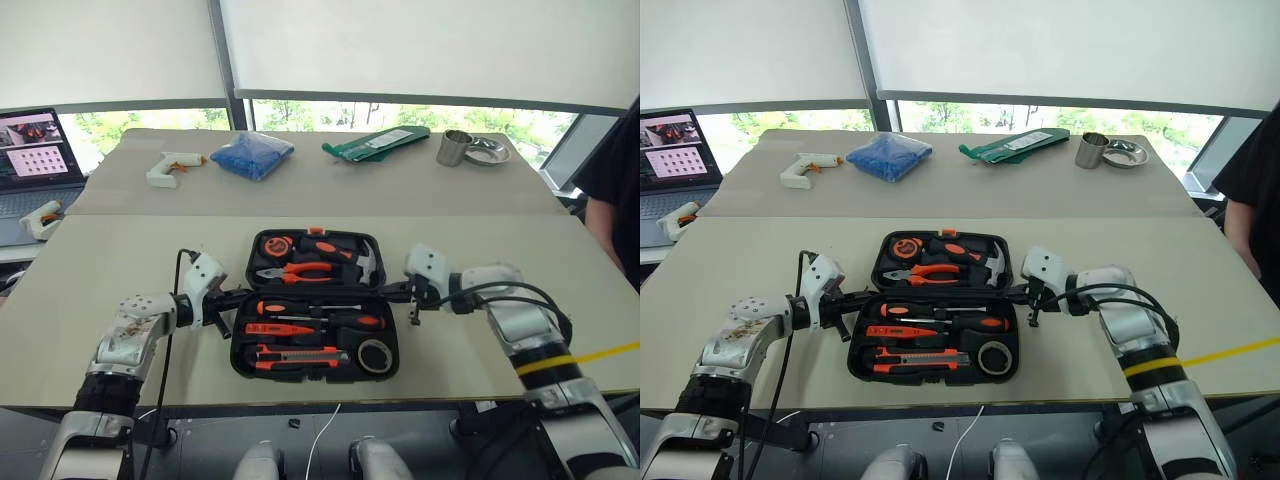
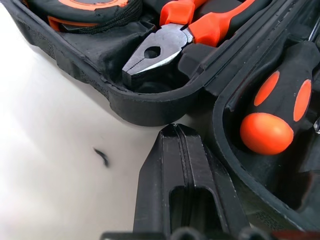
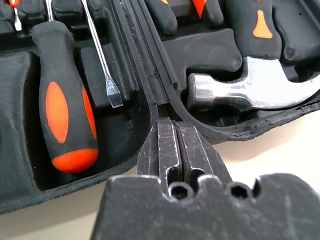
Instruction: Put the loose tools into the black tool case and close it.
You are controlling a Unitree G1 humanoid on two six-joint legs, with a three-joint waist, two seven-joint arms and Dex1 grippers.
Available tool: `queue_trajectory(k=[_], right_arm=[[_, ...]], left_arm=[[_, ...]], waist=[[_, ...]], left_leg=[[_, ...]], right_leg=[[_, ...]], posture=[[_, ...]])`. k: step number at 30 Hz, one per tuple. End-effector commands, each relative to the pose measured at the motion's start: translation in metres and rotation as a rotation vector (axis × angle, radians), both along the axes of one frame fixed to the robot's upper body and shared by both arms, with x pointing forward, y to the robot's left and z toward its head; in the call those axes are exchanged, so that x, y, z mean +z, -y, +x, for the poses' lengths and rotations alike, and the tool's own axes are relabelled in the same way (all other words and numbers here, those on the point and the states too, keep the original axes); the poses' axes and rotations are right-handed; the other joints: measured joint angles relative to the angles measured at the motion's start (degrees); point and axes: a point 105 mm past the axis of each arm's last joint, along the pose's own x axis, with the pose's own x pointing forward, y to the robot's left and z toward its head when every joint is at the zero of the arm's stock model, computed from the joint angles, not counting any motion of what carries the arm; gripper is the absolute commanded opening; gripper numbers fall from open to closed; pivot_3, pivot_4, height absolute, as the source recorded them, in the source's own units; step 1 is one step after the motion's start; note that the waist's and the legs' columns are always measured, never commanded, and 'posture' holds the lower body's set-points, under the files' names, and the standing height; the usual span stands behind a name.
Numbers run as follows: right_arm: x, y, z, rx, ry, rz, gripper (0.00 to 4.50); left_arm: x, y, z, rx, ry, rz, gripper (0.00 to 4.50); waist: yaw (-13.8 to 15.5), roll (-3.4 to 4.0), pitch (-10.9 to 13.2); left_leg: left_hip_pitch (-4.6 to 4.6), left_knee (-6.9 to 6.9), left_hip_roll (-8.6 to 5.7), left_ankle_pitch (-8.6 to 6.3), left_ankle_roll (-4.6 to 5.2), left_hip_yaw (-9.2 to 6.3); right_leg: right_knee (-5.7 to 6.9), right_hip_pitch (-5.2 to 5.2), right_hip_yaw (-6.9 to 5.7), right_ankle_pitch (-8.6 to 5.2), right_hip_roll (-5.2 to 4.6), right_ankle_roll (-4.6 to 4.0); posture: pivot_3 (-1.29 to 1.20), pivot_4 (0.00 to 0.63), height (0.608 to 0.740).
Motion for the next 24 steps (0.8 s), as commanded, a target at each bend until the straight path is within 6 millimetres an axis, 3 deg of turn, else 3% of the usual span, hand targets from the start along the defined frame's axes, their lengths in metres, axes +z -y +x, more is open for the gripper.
queue_trajectory(k=[1,6,9,10,11,12,15,19,24], right_arm=[[0.017,0.010,0.003,-0.056,0.038,0.049,0.02],[0.043,0.025,-0.014,-0.062,-0.026,0.136,1.33],[0.050,0.038,-0.007,-0.278,-0.139,0.081,2.43],[0.054,0.038,-0.011,-0.337,-0.270,0.099,2.69],[0.061,0.032,-0.016,-0.339,-0.364,0.133,3.21],[0.065,0.031,-0.019,-0.359,-0.437,0.136,3.40],[0.070,0.030,-0.007,-0.475,-0.507,0.135,4.47],[0.081,0.018,0.020,-0.573,-0.552,0.228,4.47],[0.073,0.004,0.040,-0.632,-0.555,0.216,4.47]], left_arm=[[0.017,-0.013,-0.002,-0.003,0.018,0.013,0.00],[0.042,-0.042,-0.003,0.060,-0.039,0.026,1.29],[0.048,-0.057,0.000,0.154,-0.143,0.064,2.40],[0.054,-0.057,-0.001,0.183,-0.229,0.012,2.61],[0.058,-0.056,-0.001,0.202,-0.304,-0.032,3.19],[0.063,-0.051,0.001,0.207,-0.339,-0.055,3.37],[0.069,-0.043,0.020,0.299,-0.381,-0.060,4.48],[0.070,-0.024,0.044,0.349,-0.395,-0.114,4.48],[0.062,-0.005,0.057,0.350,-0.429,-0.098,4.48]], waist=[[0.0,0.00,0.0],[0.0,-0.01,0.0],[-0.1,-0.01,0.0],[-0.1,0.00,0.0],[-0.2,0.00,0.0],[-0.2,0.00,0.0],[0.0,0.00,0.0],[0.0,-0.01,0.0],[-0.1,-0.01,0.0]], left_leg=[[0.04,0.03,-0.01,0.01,-0.01,0.00],[0.10,0.04,0.00,0.07,-0.09,-0.01],[0.10,0.05,0.02,0.07,-0.09,-0.02],[0.10,0.07,0.02,0.07,-0.09,-0.02],[0.12,0.07,0.01,0.08,-0.10,-0.01],[0.10,0.09,0.01,0.09,-0.11,-0.01],[0.11,0.10,0.00,0.09,-0.10,-0.07],[0.08,0.11,-0.08,0.10,-0.10,-0.11],[-0.21,0.05,-0.10,0.09,-0.10,-0.12]], right_leg=[[0.06,0.01,0.01,0.00,0.00,0.00],[0.15,0.01,0.02,0.00,0.03,-0.01],[0.16,0.00,0.03,0.00,0.04,-0.01],[0.19,0.00,0.03,0.00,0.05,-0.01],[0.19,0.00,0.05,0.00,0.05,-0.01],[0.24,-0.03,0.07,0.00,0.05,-0.01],[0.22,0.01,0.03,-0.01,0.09,-0.02],[0.20,0.02,0.04,0.00,0.07,-0.01],[0.20,-0.17,0.01,0.01,0.04,-0.02]], posture=[[0.00,0.150,0.740],[0.00,0.150,0.740],[0.00,0.150,0.740],[0.00,0.150,0.740],[0.00,0.150,0.740],[0.00,0.150,0.740],[0.00,0.150,0.740],[0.00,0.150,0.740],[0.00,0.150,0.740]])
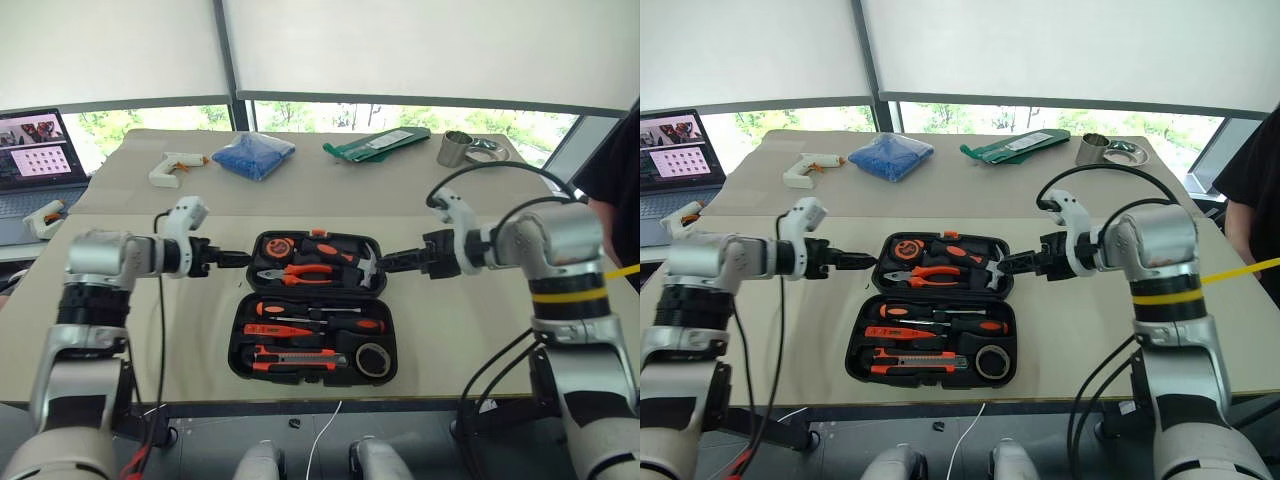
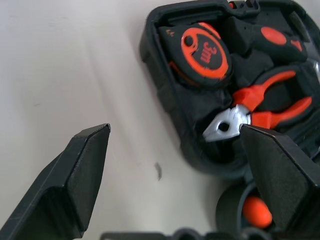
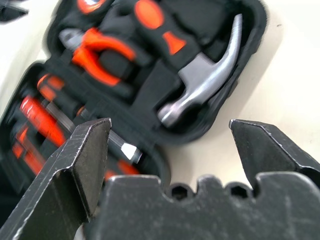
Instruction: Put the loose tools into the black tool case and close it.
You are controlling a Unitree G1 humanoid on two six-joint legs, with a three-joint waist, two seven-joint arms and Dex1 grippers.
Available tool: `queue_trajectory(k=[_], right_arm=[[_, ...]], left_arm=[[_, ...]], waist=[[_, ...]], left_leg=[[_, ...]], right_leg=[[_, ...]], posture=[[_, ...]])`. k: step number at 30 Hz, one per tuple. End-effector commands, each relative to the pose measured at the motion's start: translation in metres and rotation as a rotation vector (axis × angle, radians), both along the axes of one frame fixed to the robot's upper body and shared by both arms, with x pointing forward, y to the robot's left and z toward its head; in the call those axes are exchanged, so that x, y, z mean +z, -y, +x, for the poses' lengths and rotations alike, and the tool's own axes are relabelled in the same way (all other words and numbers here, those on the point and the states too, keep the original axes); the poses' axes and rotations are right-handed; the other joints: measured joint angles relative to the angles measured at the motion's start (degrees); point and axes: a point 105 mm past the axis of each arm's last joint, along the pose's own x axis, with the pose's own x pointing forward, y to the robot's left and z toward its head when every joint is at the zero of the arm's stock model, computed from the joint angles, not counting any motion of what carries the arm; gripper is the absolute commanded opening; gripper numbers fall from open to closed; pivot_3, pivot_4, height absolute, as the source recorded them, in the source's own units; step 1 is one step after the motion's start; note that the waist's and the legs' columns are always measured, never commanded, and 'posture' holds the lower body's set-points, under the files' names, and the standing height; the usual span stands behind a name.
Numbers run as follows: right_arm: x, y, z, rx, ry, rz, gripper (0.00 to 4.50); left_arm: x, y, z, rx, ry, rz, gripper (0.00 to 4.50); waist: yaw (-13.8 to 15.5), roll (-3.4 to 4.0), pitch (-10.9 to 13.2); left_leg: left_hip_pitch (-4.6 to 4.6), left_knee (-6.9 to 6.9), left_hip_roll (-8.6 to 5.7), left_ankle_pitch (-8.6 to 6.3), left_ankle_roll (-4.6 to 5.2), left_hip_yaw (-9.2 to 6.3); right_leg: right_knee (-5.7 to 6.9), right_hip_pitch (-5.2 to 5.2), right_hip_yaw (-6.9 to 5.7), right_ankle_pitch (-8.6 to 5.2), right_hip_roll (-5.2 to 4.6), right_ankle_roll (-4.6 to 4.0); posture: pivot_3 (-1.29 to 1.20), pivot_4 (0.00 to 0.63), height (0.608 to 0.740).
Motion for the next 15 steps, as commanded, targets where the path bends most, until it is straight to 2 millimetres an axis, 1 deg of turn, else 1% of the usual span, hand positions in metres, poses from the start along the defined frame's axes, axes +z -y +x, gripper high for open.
queue_trajectory(k=[1,4,8,9,10,11,12,13,15], right_arm=[[0.003,-0.001,0.013,-0.047,0.037,-0.035,4.47],[-0.010,-0.002,0.018,-0.064,0.015,-0.093,4.47],[-0.022,-0.002,0.022,-0.086,-0.026,-0.114,4.47],[-0.024,-0.002,0.022,-0.083,-0.038,-0.114,3.94],[-0.028,-0.002,0.021,-0.081,-0.053,-0.116,3.79],[-0.031,-0.002,0.020,-0.077,-0.063,-0.121,3.43],[-0.034,-0.002,0.019,-0.073,-0.078,-0.123,3.13],[-0.036,-0.002,0.018,-0.074,-0.090,-0.124,2.79],[-0.039,-0.003,0.017,-0.080,-0.108,-0.122,2.04]], left_arm=[[0.006,0.000,0.009,0.022,0.022,0.034,4.48],[0.005,0.004,0.014,0.026,0.024,0.031,4.48],[0.004,0.007,0.017,0.027,0.018,0.030,4.48],[0.003,0.007,0.017,0.027,0.015,0.032,4.50],[0.002,0.007,0.018,0.029,0.013,0.036,4.23],[0.002,0.007,0.018,0.029,0.008,0.040,3.96],[0.001,0.006,0.017,0.027,0.006,0.044,3.80],[0.001,0.006,0.017,0.026,0.000,0.046,3.45],[0.001,0.006,0.016,0.029,-0.010,0.039,2.60]], waist=[[0.0,0.00,0.0],[-0.2,0.00,0.0],[-0.2,0.00,0.0],[-0.2,0.00,0.0],[-0.2,0.00,0.0],[-0.3,0.00,0.0],[-0.3,0.00,0.0],[-0.3,0.00,0.0],[-0.3,0.00,0.0]], left_leg=[[-0.05,-0.03,0.00,0.00,0.00,-0.01],[-0.23,-0.03,0.00,0.00,0.00,-0.01],[-0.35,-0.03,-0.06,0.00,0.00,0.00],[-0.35,-0.03,-0.07,0.00,0.00,0.00],[-0.35,-0.03,-0.07,0.00,0.00,0.00],[-0.35,-0.03,-0.08,0.00,0.00,0.00],[-0.35,-0.03,-0.08,0.00,0.00,-0.01],[-0.35,-0.03,-0.08,0.00,0.00,-0.01],[-0.35,-0.03,-0.08,0.00,0.00,-0.01]], right_leg=[[0.04,-0.03,0.00,0.01,0.00,0.01],[0.03,-0.14,-0.01,0.01,-0.02,0.02],[0.00,-0.25,-0.01,0.04,-0.08,0.07],[0.00,-0.25,-0.01,0.04,-0.09,0.08],[0.00,-0.25,-0.01,0.04,-0.09,0.09],[0.01,-0.25,-0.01,0.05,-0.09,0.09],[0.01,-0.25,-0.01,0.05,-0.09,0.10],[0.02,-0.24,-0.01,0.05,-0.09,0.10],[0.03,-0.24,-0.01,0.06,-0.09,0.11]], posture=[[0.00,0.150,0.740],[0.00,0.150,0.740],[0.00,0.150,0.740],[0.00,0.150,0.740],[0.00,0.150,0.740],[0.00,0.150,0.740],[0.00,0.150,0.740],[0.00,0.150,0.740],[0.00,0.150,0.740]])
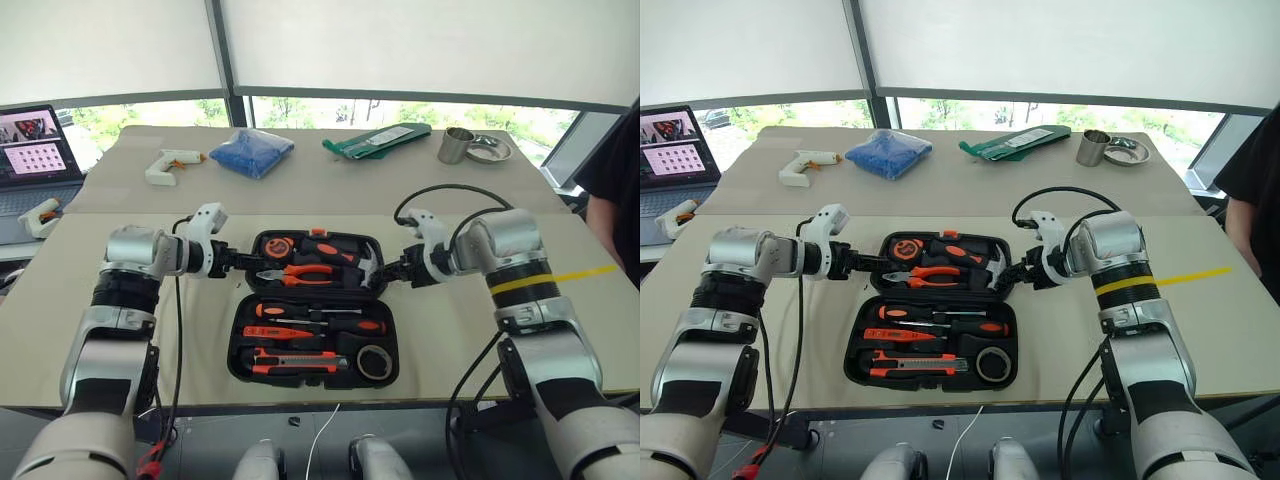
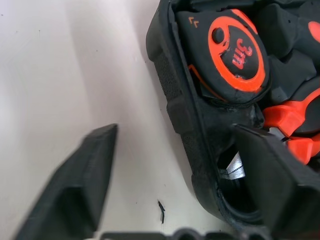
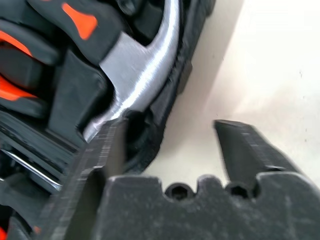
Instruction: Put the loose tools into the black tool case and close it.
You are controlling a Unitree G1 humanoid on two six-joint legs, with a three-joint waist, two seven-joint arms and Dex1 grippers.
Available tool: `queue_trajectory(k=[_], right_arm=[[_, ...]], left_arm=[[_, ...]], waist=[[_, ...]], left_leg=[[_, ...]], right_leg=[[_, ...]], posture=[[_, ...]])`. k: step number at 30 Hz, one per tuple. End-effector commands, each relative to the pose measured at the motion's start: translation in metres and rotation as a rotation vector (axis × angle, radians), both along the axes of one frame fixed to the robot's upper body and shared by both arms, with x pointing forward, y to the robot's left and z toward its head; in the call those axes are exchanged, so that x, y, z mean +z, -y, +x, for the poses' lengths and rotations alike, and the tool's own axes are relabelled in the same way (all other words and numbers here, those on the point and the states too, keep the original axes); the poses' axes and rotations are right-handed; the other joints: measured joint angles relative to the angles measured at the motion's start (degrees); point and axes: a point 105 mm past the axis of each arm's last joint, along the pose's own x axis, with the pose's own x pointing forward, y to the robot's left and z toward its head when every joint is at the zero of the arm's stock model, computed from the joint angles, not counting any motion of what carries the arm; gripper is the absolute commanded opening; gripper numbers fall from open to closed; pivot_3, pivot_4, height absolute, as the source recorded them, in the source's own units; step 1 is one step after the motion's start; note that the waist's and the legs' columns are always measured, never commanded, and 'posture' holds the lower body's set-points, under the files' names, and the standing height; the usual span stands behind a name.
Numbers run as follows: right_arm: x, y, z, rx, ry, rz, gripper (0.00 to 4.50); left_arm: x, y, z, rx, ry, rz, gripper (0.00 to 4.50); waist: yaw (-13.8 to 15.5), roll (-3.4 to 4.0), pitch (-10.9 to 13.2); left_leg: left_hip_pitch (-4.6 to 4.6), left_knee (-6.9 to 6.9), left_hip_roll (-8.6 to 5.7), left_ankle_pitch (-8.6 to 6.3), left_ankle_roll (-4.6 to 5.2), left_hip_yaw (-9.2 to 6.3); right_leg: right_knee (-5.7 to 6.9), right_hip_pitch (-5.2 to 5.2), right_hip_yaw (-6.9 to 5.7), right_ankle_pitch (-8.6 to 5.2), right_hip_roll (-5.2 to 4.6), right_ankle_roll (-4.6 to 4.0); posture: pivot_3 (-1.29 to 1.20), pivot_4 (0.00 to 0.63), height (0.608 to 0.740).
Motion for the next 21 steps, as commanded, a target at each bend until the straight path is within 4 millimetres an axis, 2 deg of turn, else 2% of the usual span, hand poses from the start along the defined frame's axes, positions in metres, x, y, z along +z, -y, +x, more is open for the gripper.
queue_trajectory(k=[1,6,7,9,11,14,16,18,20,21], right_arm=[[0.006,-0.001,0.003,-0.009,0.013,0.014,1.68],[0.003,0.004,0.011,-0.095,0.003,0.080,0.02],[0.005,0.003,0.014,-0.105,0.023,0.103,0.00],[0.008,0.001,0.015,-0.110,0.049,0.135,0.00],[0.024,-0.007,0.017,-0.053,0.172,0.219,0.00],[0.042,-0.012,0.016,0.010,0.338,0.258,0.00],[0.059,-0.014,0.014,0.065,0.529,0.268,0.00],[0.068,-0.010,0.008,0.123,0.714,0.195,0.00],[0.066,-0.008,-0.005,0.252,0.884,0.049,0.00],[0.065,-0.008,-0.011,0.302,0.945,0.004,0.00]], left_arm=[[0.010,0.000,0.002,-0.001,0.019,-0.002,2.24],[0.004,0.011,0.007,0.018,0.050,-0.082,0.35],[0.003,0.015,0.006,0.013,0.050,-0.109,0.09],[0.004,0.019,0.004,0.004,0.060,-0.153,0.09],[0.026,0.022,0.005,-0.031,0.235,-0.274,0.09],[0.037,0.010,0.001,-0.017,0.364,-0.316,0.09],[0.044,0.001,-0.007,-0.035,0.484,-0.309,0.09],[0.055,-0.005,-0.020,-0.085,0.666,-0.303,0.09],[0.065,-0.009,-0.037,-0.145,0.869,-0.289,0.09],[0.063,-0.011,-0.042,-0.159,0.919,-0.261,0.09]], waist=[[0.0,0.00,0.0],[0.1,0.00,0.0],[0.1,0.00,0.0],[0.0,0.00,0.0],[0.0,0.00,0.0],[0.0,0.00,0.0],[0.0,0.00,0.0],[0.0,0.00,0.0],[0.1,0.03,0.0],[0.1,0.03,0.0]], left_leg=[[0.01,0.00,0.00,0.00,0.00,0.00],[0.13,0.03,-0.01,0.00,0.00,-0.04],[0.21,0.03,-0.02,0.00,0.00,-0.04],[0.45,0.04,-0.08,0.01,-0.01,-0.03],[0.54,0.06,-0.10,0.04,-0.06,-0.04],[0.53,0.07,-0.10,0.12,-0.16,-0.11],[0.38,0.07,-0.11,0.14,-0.20,-0.14],[0.29,0.05,-0.12,0.14,-0.20,-0.15],[0.13,-0.04,-0.10,0.14,-0.20,-0.15],[-0.01,-0.09,-0.12,0.13,-0.20,-0.13]], right_leg=[[0.00,0.01,0.00,0.00,0.00,0.00],[-0.02,0.18,-0.02,0.03,-0.02,0.04],[-0.06,0.27,-0.02,0.04,-0.04,0.06],[-0.14,0.41,0.03,0.05,-0.09,0.07],[-0.10,0.47,0.05,0.06,-0.09,0.08],[-0.05,0.44,0.06,0.11,-0.09,0.07],[-0.03,0.29,0.08,0.13,-0.09,0.07],[-0.05,0.22,0.07,0.14,-0.09,0.08],[0.00,0.12,0.06,0.15,-0.09,0.08],[-0.04,0.00,0.05,0.16,-0.12,0.09]], posture=[[0.00,0.150,0.740],[0.00,0.150,0.740],[0.00,0.150,0.740],[0.00,0.150,0.740],[0.00,0.150,0.740],[0.00,0.150,0.740],[0.00,0.150,0.740],[0.00,0.150,0.740],[0.00,0.150,0.740],[0.00,0.150,0.740]])
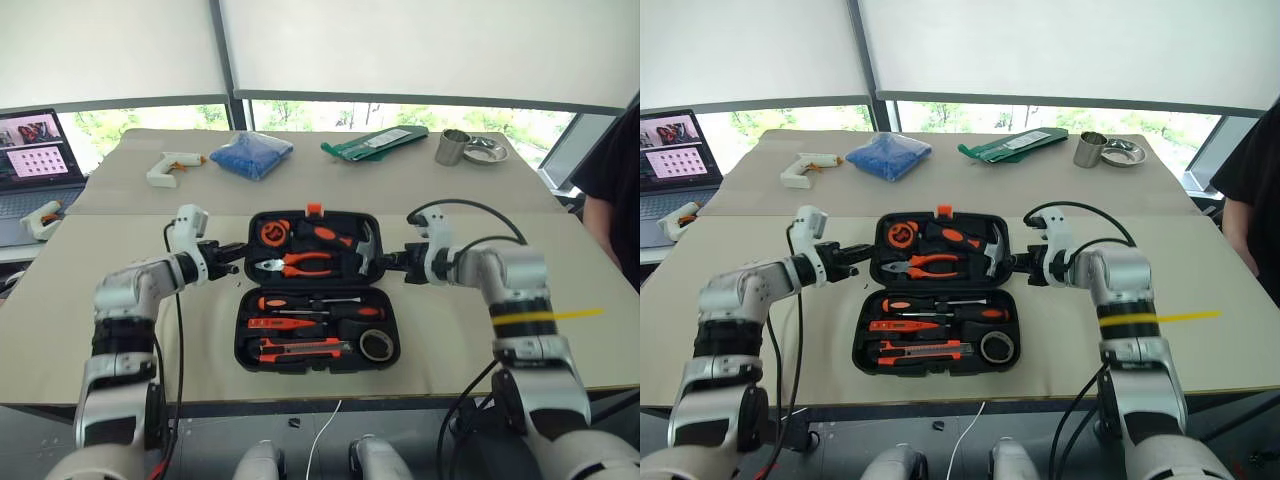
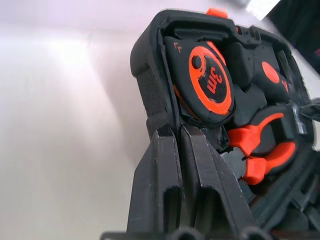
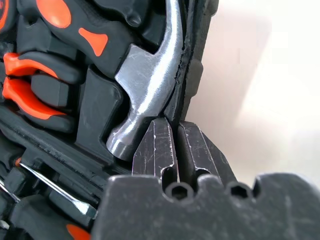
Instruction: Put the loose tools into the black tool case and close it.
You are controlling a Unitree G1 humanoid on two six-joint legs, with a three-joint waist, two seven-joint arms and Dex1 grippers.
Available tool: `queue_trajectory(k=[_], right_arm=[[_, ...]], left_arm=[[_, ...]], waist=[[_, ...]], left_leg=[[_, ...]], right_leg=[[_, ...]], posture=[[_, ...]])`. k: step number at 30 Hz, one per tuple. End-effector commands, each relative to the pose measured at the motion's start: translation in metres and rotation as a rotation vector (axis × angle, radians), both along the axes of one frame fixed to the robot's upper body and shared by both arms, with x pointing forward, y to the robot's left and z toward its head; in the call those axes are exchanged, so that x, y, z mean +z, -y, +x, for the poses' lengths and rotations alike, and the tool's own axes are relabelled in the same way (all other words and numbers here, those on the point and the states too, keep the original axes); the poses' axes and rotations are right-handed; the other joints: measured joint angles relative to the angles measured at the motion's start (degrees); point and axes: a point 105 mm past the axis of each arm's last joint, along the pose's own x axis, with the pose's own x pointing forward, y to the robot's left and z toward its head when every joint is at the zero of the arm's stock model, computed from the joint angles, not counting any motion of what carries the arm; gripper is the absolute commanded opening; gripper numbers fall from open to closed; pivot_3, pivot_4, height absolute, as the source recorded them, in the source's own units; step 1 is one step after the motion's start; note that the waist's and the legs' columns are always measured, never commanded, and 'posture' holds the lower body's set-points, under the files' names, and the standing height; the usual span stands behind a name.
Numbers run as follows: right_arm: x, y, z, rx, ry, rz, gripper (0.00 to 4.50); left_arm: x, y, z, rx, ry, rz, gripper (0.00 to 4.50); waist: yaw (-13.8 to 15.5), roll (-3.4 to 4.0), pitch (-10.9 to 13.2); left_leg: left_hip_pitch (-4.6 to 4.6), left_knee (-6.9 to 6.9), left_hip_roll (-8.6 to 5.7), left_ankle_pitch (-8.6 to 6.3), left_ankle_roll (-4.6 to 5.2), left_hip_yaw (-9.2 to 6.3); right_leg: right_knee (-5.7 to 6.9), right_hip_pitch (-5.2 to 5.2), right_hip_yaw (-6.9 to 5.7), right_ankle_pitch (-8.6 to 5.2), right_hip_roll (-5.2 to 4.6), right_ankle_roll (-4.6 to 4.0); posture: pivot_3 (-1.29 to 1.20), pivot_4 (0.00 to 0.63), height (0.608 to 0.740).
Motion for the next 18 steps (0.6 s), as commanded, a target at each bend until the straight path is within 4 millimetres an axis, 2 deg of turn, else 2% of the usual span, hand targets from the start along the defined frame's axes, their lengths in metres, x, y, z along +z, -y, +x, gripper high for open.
queue_trajectory(k=[1,4,7,9,11,12,13,14,15,18], right_arm=[[0.040,-0.004,-0.018,0.133,0.408,-0.192,0.00],[0.024,0.010,-0.027,0.146,0.576,-0.380,0.00],[-0.014,0.026,-0.035,0.164,0.605,-0.562,0.00],[-0.023,0.027,-0.042,0.187,0.677,-0.609,0.00],[-0.031,0.027,-0.051,0.231,0.745,-0.664,0.00],[-0.037,0.028,-0.056,0.258,0.768,-0.695,0.38],[-0.044,0.028,-0.061,0.289,0.759,-0.698,0.77],[-0.049,0.030,-0.064,0.301,0.756,-0.712,0.88],[-0.050,0.032,-0.065,0.299,0.772,-0.728,1.26],[-0.042,0.044,-0.063,0.257,0.821,-0.776,2.31]], left_arm=[[0.042,-0.004,-0.025,-0.048,0.403,0.069,0.09],[0.029,-0.009,-0.036,-0.022,0.497,0.168,0.09],[-0.005,-0.003,-0.059,-0.107,0.546,0.329,0.09],[-0.015,-0.005,-0.067,-0.093,0.553,0.331,0.09],[-0.027,-0.002,-0.080,-0.149,0.552,0.371,0.09],[-0.035,-0.001,-0.088,-0.198,0.526,0.377,0.03],[-0.039,-0.002,-0.094,-0.207,0.526,0.392,0.36],[-0.042,-0.006,-0.098,-0.209,0.515,0.401,0.72],[-0.044,-0.012,-0.099,-0.189,0.503,0.412,0.98],[-0.047,-0.032,-0.099,-0.118,0.451,0.422,2.10]], waist=[[0.1,0.00,0.0],[0.3,0.00,0.0],[0.3,0.00,0.0],[0.3,0.01,0.0],[0.3,0.01,0.0],[0.3,0.01,0.0],[0.3,0.00,0.0],[0.2,-0.01,0.0],[0.2,-0.02,0.0],[0.1,-0.08,0.0]], left_leg=[[-0.08,0.02,0.00,0.00,0.00,0.03],[-0.52,0.10,-0.04,0.00,0.00,0.07],[-0.51,0.09,-0.08,-0.01,0.03,0.13],[-0.25,0.07,-0.09,-0.04,0.08,0.17],[0.35,0.06,-0.07,-0.13,0.21,0.18],[0.67,0.06,-0.06,-0.13,0.22,0.20],[0.84,0.08,-0.07,-0.13,0.22,0.20],[1.14,0.08,-0.04,-0.13,0.22,0.20],[1.46,0.06,-0.02,-0.13,0.21,0.23],[1.50,0.08,0.05,-0.09,0.23,0.35]], right_leg=[[0.00,-0.08,0.00,0.00,-0.02,0.01],[-0.07,-0.49,0.01,0.05,-0.07,0.09],[-0.11,-0.49,0.03,0.06,-0.11,0.10],[-0.22,-0.25,0.07,0.05,-0.13,0.11],[-0.49,0.42,0.03,0.00,-0.13,0.12],[-0.50,0.71,0.04,-0.04,-0.13,0.15],[-0.50,0.90,0.05,-0.05,-0.14,0.16],[-0.54,1.20,0.04,-0.12,-0.13,0.13],[-0.54,1.47,0.06,-0.45,-0.13,0.01],[-0.33,1.34,0.17,-0.64,-0.13,0.11]], posture=[[0.00,0.150,0.740],[0.00,0.150,0.740],[0.00,0.150,0.740],[0.00,0.150,0.740],[0.00,0.150,0.740],[0.00,0.150,0.740],[0.00,0.150,0.740],[0.00,0.150,0.740],[0.00,0.150,0.740],[0.00,0.150,0.740]])
